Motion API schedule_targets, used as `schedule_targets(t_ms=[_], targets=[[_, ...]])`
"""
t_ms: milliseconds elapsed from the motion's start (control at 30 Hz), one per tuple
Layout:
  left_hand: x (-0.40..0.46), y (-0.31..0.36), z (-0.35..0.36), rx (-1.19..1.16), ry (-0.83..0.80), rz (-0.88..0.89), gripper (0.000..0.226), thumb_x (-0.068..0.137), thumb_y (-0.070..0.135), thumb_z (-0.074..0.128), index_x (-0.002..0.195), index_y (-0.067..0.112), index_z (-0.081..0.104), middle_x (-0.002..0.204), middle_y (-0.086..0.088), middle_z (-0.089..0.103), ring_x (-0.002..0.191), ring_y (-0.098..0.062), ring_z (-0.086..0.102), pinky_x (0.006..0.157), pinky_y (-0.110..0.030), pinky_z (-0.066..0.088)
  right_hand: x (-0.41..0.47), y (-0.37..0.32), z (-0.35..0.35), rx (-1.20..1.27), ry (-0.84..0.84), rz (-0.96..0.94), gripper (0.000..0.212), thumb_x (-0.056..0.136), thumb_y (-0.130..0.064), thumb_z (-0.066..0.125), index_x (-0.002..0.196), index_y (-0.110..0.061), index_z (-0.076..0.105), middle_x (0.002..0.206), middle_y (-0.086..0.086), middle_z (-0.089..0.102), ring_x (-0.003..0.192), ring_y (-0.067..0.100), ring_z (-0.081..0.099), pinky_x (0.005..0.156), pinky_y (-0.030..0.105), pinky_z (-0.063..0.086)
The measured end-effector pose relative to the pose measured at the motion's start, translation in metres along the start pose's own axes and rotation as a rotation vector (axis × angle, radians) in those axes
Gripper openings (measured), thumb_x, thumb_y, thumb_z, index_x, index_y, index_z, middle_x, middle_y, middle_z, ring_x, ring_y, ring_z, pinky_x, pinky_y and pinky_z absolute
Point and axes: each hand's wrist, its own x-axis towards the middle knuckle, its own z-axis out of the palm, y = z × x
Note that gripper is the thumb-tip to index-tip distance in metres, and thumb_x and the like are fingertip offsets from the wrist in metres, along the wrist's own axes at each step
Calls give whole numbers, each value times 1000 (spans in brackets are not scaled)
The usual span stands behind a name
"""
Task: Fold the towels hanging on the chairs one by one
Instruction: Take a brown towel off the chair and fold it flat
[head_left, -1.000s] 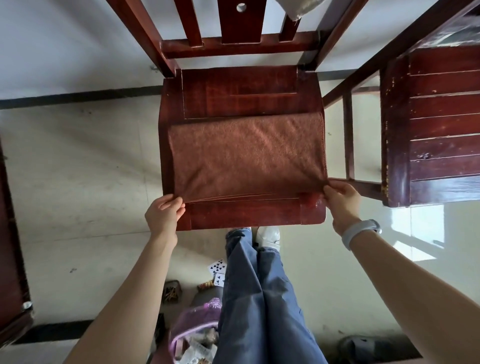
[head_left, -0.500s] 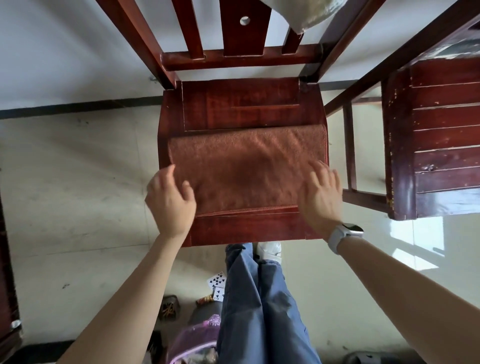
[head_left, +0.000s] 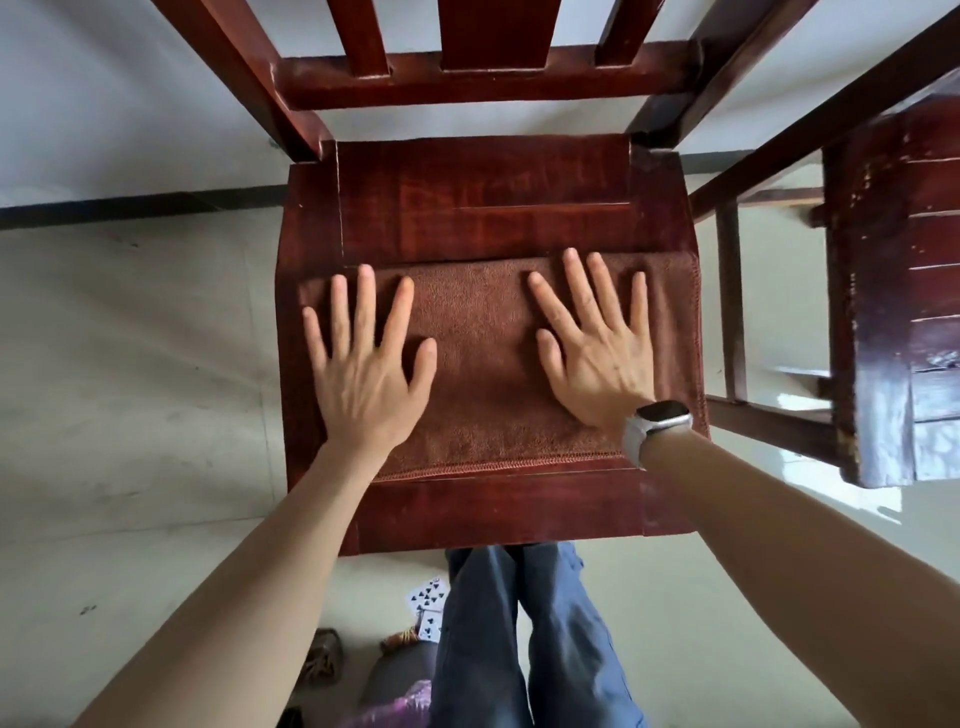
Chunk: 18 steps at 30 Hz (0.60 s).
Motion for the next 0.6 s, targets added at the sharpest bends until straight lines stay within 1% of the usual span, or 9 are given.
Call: schedule_targets(t_ms=[100,167,233,267,300,367,433,500,600], targets=[[-6,-15,-4,-22,-50,-104,64,89,52,23,146,25,17,156,-9,11,144,-30,5,113,-55,4,-11,35,-7,13,-45,144,54,91,-40,28,144,-31,23,154,7,21,143,25,17,112,58,9],[-10,-22,-7,-51,-85,-173,68,87,55,19,147,22,13,157,-7,5,144,-29,1,113,-57,4,-18,57,-12,61,-99,261,57,90,-41,20,146,-32,13,157,3,11,145,24,8,113,56,4],[-12,-26,-10,-61,-103,-230,72,86,57,15,147,20,10,157,-7,0,145,-27,-3,113,-57,2,-24,75,-16,186,-149,370,59,90,-41,14,147,-31,3,157,1,3,145,22,2,116,54,3],[-13,-25,-12,-64,-102,-259,72,86,56,14,147,19,9,157,-7,0,145,-27,-4,113,-58,1,-28,80,-19,275,-144,415,59,90,-40,14,147,-27,3,157,2,3,145,22,3,117,52,5],[-15,-21,-15,-67,-94,-286,72,86,55,15,147,17,9,157,-9,0,144,-28,-5,112,-58,0,-33,83,-22,356,-117,455,60,90,-39,16,147,-21,8,157,5,8,145,22,8,117,50,9],[-23,-9,-19,-65,-75,-293,69,87,50,20,147,17,11,157,-11,3,144,-30,-3,111,-59,0,-43,84,-28,465,-5,535,58,89,-35,26,140,-9,31,148,14,32,137,31,29,113,49,23],[-36,8,-20,-57,-80,-229,66,88,45,24,147,19,14,156,-13,8,144,-33,2,110,-60,2,-52,80,-30,533,98,617,47,87,-32,36,120,-3,53,122,20,54,115,37,49,100,48,38],[-49,28,-17,-53,-106,-157,62,88,42,28,146,21,18,155,-14,14,143,-35,8,110,-60,5,-54,75,-33,627,118,712,34,87,-26,48,104,1,61,105,21,61,101,37,55,89,39,41],[-63,46,-10,-48,-188,-149,60,88,43,26,145,23,22,154,-14,19,142,-37,13,108,-63,10,-46,70,-41,698,6,837,25,89,-18,54,105,1,62,108,19,63,103,33,56,80,27,38]])
